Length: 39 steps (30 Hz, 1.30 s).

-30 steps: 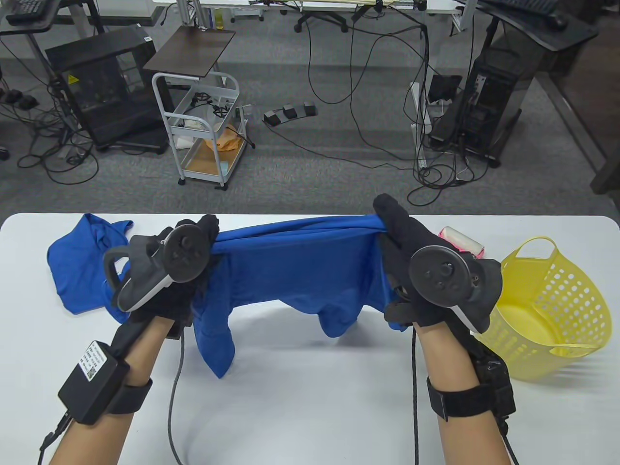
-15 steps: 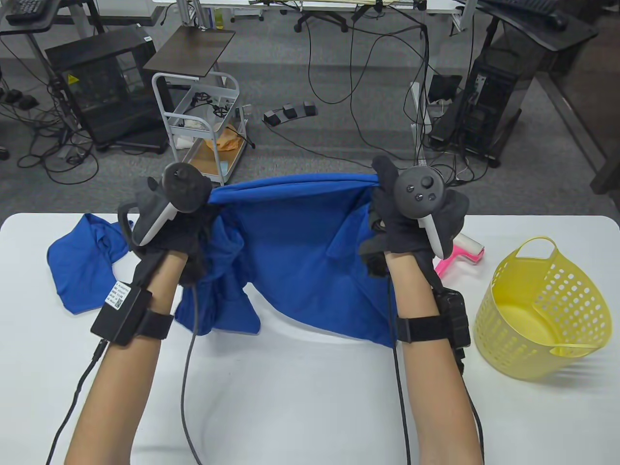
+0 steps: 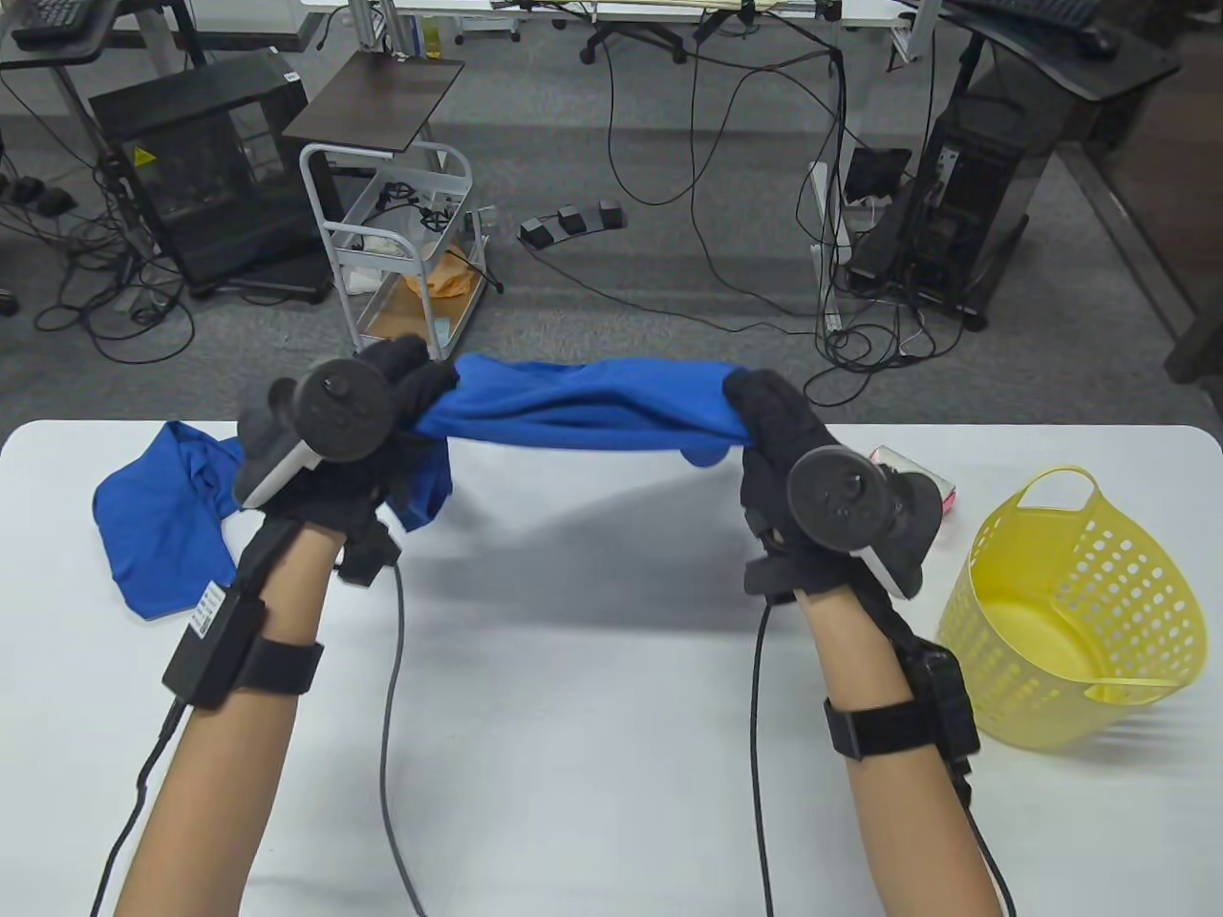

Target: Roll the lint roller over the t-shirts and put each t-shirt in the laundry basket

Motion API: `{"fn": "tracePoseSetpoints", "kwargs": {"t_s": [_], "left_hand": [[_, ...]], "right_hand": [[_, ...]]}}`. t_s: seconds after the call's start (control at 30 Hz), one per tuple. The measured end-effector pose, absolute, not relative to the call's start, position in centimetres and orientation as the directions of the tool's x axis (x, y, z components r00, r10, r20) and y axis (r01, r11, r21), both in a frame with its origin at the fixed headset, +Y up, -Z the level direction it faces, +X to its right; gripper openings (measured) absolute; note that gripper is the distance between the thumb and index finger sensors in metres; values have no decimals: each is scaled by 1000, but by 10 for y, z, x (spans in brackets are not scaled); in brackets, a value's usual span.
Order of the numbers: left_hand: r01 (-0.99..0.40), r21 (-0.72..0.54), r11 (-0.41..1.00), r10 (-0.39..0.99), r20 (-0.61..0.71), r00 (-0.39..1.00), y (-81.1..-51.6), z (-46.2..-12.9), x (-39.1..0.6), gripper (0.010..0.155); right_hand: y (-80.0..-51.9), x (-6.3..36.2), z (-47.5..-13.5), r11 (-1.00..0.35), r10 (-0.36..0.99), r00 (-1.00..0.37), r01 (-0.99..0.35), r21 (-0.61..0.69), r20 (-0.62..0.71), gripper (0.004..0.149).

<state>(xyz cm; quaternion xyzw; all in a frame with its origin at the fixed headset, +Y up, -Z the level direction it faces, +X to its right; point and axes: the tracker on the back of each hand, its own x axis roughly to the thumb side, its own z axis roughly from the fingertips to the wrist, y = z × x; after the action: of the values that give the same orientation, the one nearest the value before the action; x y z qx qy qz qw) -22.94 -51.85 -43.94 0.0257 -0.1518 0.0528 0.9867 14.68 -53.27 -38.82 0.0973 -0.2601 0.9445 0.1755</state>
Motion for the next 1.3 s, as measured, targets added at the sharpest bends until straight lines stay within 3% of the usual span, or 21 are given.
{"fn": "tracePoseSetpoints", "kwargs": {"t_s": [0.03,0.1,0.2,0.27,0.33,0.43,0.57,0.67,0.8,0.9,1.0,1.1,1.23,1.3], "left_hand": [[26,-64,998,-5,305,952,-545,-434,-227,53],[161,-211,964,-86,323,942,-594,-426,-224,62],[140,-426,894,1,314,949,-662,-420,-227,87],[35,-627,778,111,194,975,-705,-412,-238,97],[-82,-652,754,182,88,979,-728,-404,-252,97],[-117,-613,781,144,-5,990,-750,-396,-273,95],[-85,-650,755,85,-32,996,-770,-392,-290,88],[-124,-595,794,127,-37,991,-770,-388,-293,87],[-97,-604,791,83,-51,995,-768,-381,-296,87],[-108,-598,794,99,-48,994,-774,-381,-298,87],[-133,-583,802,127,-51,991,-777,-382,-302,87],[-151,-593,791,128,-81,988,-777,-385,-308,87],[-140,-586,798,77,-132,988,-775,-394,-320,87],[-167,-551,817,117,-125,985,-757,-390,-325,83]], "right_hand": [[-558,146,-380,-883,226,-933,-317,-346,279,39],[-604,143,-370,-961,155,-952,-207,-182,264,39],[-676,135,-364,-999,28,-959,-19,36,281,40],[-719,132,-359,-967,-86,-940,159,201,330,48],[-737,134,-353,-925,-109,-936,219,311,335,57],[-746,141,-343,-922,-20,-944,145,360,330,66],[-737,144,-340,-915,82,-944,55,400,319,64],[-732,153,-342,-955,151,-956,-76,286,250,60],[-736,169,-344,-953,178,-964,-119,278,197,66],[-739,175,-343,-959,226,-963,-193,206,150,61],[-754,177,-345,-951,141,-986,-111,290,87,64],[-777,179,-348,-866,-32,-995,73,494,91,76],[-783,182,-349,-838,26,-999,-4,546,33,83],[-784,181,-347,-841,5,-999,17,540,39,82]]}}
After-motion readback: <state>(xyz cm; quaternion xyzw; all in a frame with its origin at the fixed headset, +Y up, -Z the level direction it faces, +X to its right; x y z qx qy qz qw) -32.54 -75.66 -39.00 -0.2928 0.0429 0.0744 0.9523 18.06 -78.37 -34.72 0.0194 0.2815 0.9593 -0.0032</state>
